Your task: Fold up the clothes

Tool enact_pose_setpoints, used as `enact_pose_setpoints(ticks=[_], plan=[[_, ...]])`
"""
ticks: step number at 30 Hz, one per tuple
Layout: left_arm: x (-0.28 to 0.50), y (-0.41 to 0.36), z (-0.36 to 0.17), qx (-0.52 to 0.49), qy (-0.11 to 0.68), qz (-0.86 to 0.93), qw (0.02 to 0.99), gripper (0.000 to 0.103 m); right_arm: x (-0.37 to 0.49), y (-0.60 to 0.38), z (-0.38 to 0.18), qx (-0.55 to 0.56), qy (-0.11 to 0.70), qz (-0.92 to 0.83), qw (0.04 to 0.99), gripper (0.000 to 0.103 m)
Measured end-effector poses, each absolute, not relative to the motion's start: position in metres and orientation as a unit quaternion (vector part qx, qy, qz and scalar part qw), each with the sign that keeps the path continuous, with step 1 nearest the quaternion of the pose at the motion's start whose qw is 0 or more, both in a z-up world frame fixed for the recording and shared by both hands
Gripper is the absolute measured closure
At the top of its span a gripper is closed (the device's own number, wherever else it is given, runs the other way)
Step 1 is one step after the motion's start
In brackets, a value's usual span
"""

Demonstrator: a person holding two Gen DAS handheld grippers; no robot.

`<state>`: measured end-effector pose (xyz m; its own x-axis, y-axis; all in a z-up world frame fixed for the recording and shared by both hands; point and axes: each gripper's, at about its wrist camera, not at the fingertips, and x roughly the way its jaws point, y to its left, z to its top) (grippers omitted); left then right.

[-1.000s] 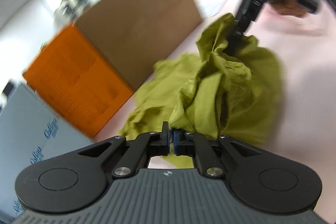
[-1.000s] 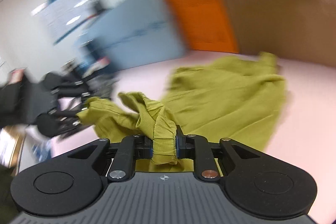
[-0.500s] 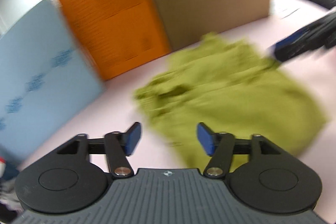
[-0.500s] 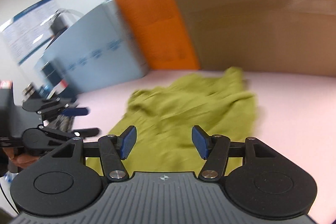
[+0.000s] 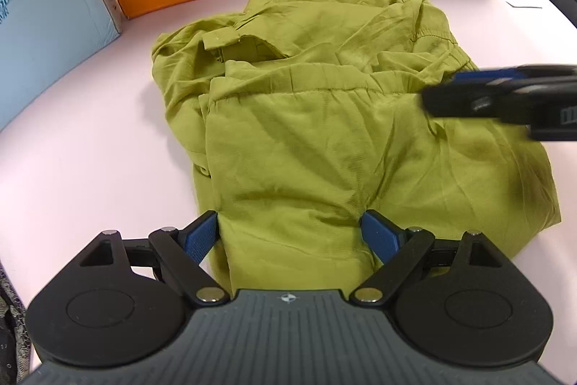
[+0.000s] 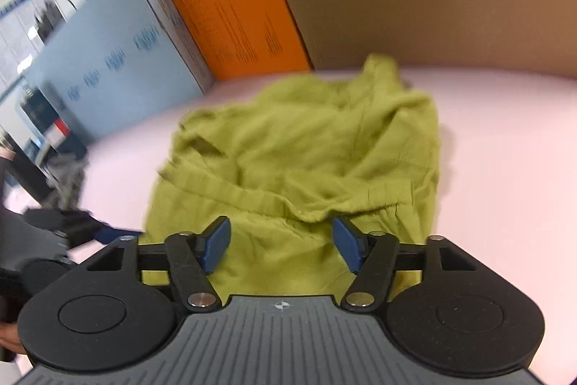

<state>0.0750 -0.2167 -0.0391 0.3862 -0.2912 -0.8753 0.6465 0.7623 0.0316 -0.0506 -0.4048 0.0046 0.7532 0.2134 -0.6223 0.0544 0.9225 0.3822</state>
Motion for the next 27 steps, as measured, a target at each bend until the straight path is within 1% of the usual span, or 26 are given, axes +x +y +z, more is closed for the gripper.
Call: enact_pose_setpoints(ticks=[1, 3, 8, 10, 12, 16, 17, 18, 19, 23, 25, 27], plan=[[0.074, -0.217, -0.039, 0.188, 0.472, -0.287, 0.812, 0.018, -0.061, -0.404, 0.009, 0.19, 0.342, 0.044, 0.919, 0.033], [0.077, -0.214, -0.04, 0.176, 0.481, -0.286, 0.81, 0.018, -0.082, -0.402, 0.016, 0.185, 0.329, 0.045, 0.925, 0.029], [0.074, -0.199, -0.033, 0.159, 0.491, -0.288, 0.807, 0.02, -0.122, -0.404, 0.015, 0.199, 0.326, 0.023, 0.924, 0.025], [0.069, -0.183, -0.023, 0.15, 0.481, -0.295, 0.812, 0.02, -0.133, -0.412, 0.008, 0.227, 0.332, 0.007, 0.916, 0.02], [0.063, -0.157, -0.016, 0.127, 0.473, -0.302, 0.818, 0.02, -0.141, -0.422, -0.001, 0.265, 0.34, -0.002, 0.902, 0.018], [0.059, -0.119, -0.014, 0.088, 0.484, -0.303, 0.816, 0.02, -0.149, -0.441, -0.026, 0.374, 0.371, 0.004, 0.85, 0.016], [0.06, -0.114, -0.017, 0.077, 0.493, -0.303, 0.812, 0.02, -0.152, -0.444, -0.028, 0.391, 0.363, 0.004, 0.846, 0.015], [0.06, -0.108, -0.02, 0.061, 0.502, -0.304, 0.808, 0.02, -0.154, -0.446, -0.03, 0.409, 0.354, 0.004, 0.841, 0.01], [0.062, -0.105, -0.023, 0.041, 0.511, -0.304, 0.803, 0.02, -0.155, -0.449, -0.032, 0.427, 0.35, 0.003, 0.834, 0.007], [0.072, -0.098, -0.036, -0.037, 0.55, -0.307, 0.776, 0.02, -0.159, -0.456, -0.037, 0.477, 0.337, -0.003, 0.812, 0.005], [0.074, -0.103, -0.046, -0.044, 0.564, -0.309, 0.765, 0.02, -0.157, -0.46, -0.04, 0.493, 0.336, 0.005, 0.802, 0.0], [0.073, -0.11, -0.05, -0.035, 0.56, -0.305, 0.77, 0.019, -0.15, -0.464, -0.041, 0.5, 0.343, 0.007, 0.796, 0.0]])
